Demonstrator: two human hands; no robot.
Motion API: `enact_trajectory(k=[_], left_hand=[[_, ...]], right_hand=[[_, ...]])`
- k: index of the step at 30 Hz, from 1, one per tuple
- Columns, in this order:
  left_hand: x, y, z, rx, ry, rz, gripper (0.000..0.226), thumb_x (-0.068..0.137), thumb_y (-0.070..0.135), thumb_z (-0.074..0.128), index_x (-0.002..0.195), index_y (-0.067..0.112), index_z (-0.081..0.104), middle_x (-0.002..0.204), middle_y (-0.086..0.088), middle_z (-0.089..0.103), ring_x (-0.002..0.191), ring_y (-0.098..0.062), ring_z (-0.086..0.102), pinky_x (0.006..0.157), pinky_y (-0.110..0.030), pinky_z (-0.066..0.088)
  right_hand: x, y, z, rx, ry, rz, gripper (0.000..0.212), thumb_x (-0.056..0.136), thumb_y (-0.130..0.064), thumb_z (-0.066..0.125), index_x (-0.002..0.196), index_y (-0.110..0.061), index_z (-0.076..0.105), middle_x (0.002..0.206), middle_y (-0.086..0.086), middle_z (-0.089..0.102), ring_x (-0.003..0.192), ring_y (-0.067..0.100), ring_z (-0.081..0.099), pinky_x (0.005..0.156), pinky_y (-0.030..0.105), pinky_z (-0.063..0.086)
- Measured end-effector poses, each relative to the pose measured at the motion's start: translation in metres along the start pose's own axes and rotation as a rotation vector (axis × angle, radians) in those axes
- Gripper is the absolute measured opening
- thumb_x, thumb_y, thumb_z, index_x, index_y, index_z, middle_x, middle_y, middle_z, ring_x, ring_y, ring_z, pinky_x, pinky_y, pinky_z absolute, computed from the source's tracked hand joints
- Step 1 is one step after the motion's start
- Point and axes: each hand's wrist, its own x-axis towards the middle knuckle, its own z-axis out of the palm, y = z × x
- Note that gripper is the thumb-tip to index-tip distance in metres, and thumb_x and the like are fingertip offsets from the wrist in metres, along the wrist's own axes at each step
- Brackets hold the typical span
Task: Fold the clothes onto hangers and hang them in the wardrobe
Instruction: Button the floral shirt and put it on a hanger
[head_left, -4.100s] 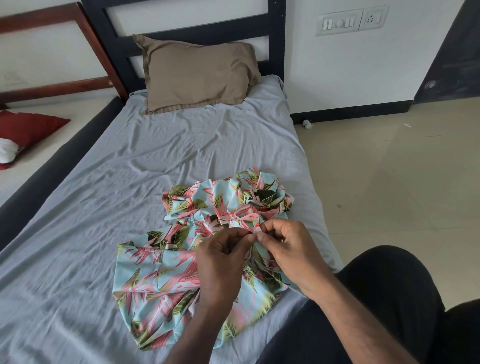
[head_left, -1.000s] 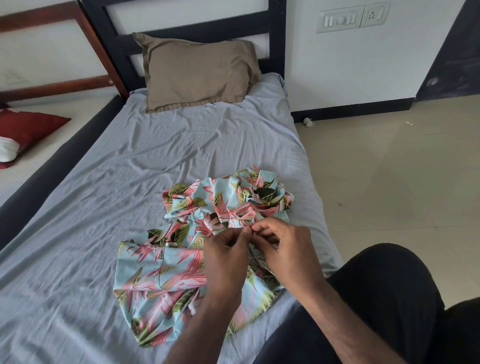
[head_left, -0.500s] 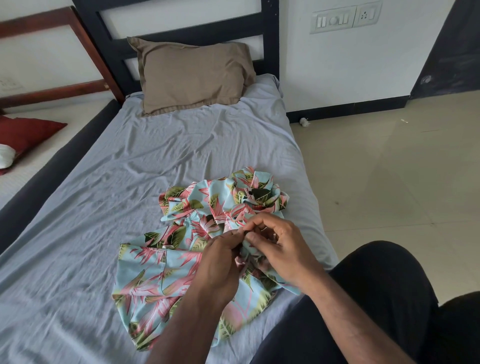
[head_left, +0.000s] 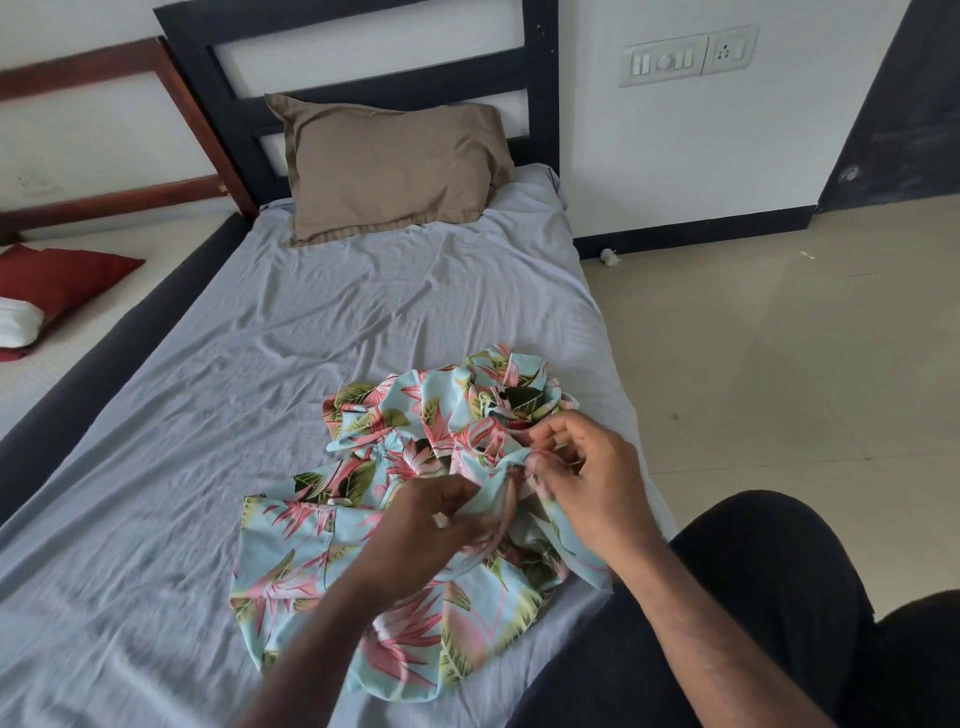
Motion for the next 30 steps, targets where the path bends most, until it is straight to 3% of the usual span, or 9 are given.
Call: enact_trajectory(k=[5, 10, 13, 15, 17, 21, 24, 27, 30], left_hand=[[0.01, -0.014, -0.051, 0.18, 0.122, 0.039, 0.024, 0.075, 0.047, 0.085, 0.072, 0.028, 0.071, 0.069, 0.006, 0.066, 0.063, -0.003, 0.055, 0.064, -0.022, 0.043], [0.013, -0.005, -0.083, -0.271, 0.082, 0.011, 0.015, 0.077, 0.015, 0.084, 0.089, 0.01, 0.077, 0.086, -0.028, 0.07, 0.075, -0.02, 0.065, 0.068, -0.024, 0.053], [0.011, -0.003, -0.091, -0.545, 0.084, 0.011, 0.02, 0.076, 0.014, 0.075, 0.094, 0.006, 0.079, 0.092, -0.021, 0.074, 0.08, -0.024, 0.072, 0.073, -0.028, 0.059], [0.011, -0.004, -0.095, -0.682, 0.129, -0.037, 0.025, 0.077, 0.017, 0.072, 0.098, 0.005, 0.078, 0.095, -0.018, 0.075, 0.08, -0.024, 0.073, 0.07, -0.029, 0.06], [0.012, -0.009, -0.098, -0.749, 0.171, -0.083, 0.03, 0.082, 0.022, 0.069, 0.103, 0.001, 0.075, 0.095, -0.018, 0.074, 0.082, -0.026, 0.072, 0.069, -0.032, 0.061], [0.017, -0.014, -0.103, -0.609, 0.25, -0.078, 0.044, 0.07, 0.038, 0.088, 0.1, 0.006, 0.079, 0.093, -0.017, 0.075, 0.081, -0.024, 0.071, 0.072, -0.03, 0.059], [0.022, -0.012, -0.094, -0.434, 0.333, -0.061, 0.023, 0.081, -0.001, 0.076, 0.101, 0.009, 0.077, 0.086, -0.011, 0.077, 0.077, -0.017, 0.072, 0.074, -0.027, 0.057], [0.023, 0.004, -0.066, -0.407, 0.417, -0.083, 0.03, 0.082, -0.011, 0.073, 0.106, 0.006, 0.07, 0.08, -0.013, 0.075, 0.07, -0.019, 0.068, 0.065, -0.028, 0.055], [0.018, 0.021, -0.028, -0.437, 0.532, -0.092, 0.021, 0.08, -0.007, 0.078, 0.094, 0.003, 0.066, 0.082, -0.025, 0.071, 0.068, -0.022, 0.063, 0.062, -0.029, 0.052]], right_hand=[[0.006, 0.002, -0.015, -0.254, 0.201, -0.073, 0.014, 0.086, -0.023, 0.08, 0.077, -0.022, 0.069, 0.068, -0.016, 0.066, 0.066, 0.004, 0.064, 0.059, 0.016, 0.046], [0.009, -0.002, -0.02, -0.213, 0.143, 0.042, 0.052, 0.081, -0.04, 0.084, 0.047, -0.026, 0.046, 0.04, -0.012, 0.043, 0.039, 0.009, 0.036, 0.041, 0.017, 0.023], [0.009, -0.003, -0.023, 0.003, -0.042, 0.2, 0.027, 0.08, -0.033, 0.085, 0.061, -0.02, 0.072, 0.05, 0.006, 0.059, 0.044, 0.005, 0.035, 0.047, 0.023, 0.027], [0.008, -0.003, -0.023, 0.088, -0.116, 0.273, 0.008, 0.082, -0.024, 0.083, 0.076, -0.021, 0.08, 0.065, 0.022, 0.065, 0.051, 0.014, 0.045, 0.054, 0.028, 0.034], [0.008, -0.001, -0.022, 0.134, -0.153, 0.305, 0.004, 0.083, -0.02, 0.08, 0.084, -0.024, 0.082, 0.067, 0.019, 0.067, 0.057, 0.023, 0.053, 0.061, 0.035, 0.04], [0.008, 0.004, -0.02, 0.033, -0.077, 0.273, 0.008, 0.082, -0.025, 0.081, 0.074, -0.023, 0.079, 0.065, 0.001, 0.072, 0.058, 0.016, 0.059, 0.062, 0.032, 0.044], [0.007, 0.006, -0.02, -0.123, 0.018, 0.207, 0.039, 0.081, -0.034, 0.084, 0.054, -0.015, 0.063, 0.043, -0.009, 0.05, 0.042, 0.005, 0.039, 0.049, 0.025, 0.032], [0.005, -0.001, -0.019, 0.075, -0.015, 0.272, 0.049, 0.085, -0.028, 0.082, 0.046, -0.019, 0.053, 0.043, -0.012, 0.042, 0.043, 0.006, 0.037, 0.048, 0.02, 0.031], [0.005, -0.012, -0.016, 0.447, -0.168, 0.449, 0.023, 0.09, -0.017, 0.074, 0.067, -0.016, 0.075, 0.069, 0.007, 0.071, 0.062, 0.018, 0.065, 0.063, 0.028, 0.05]])
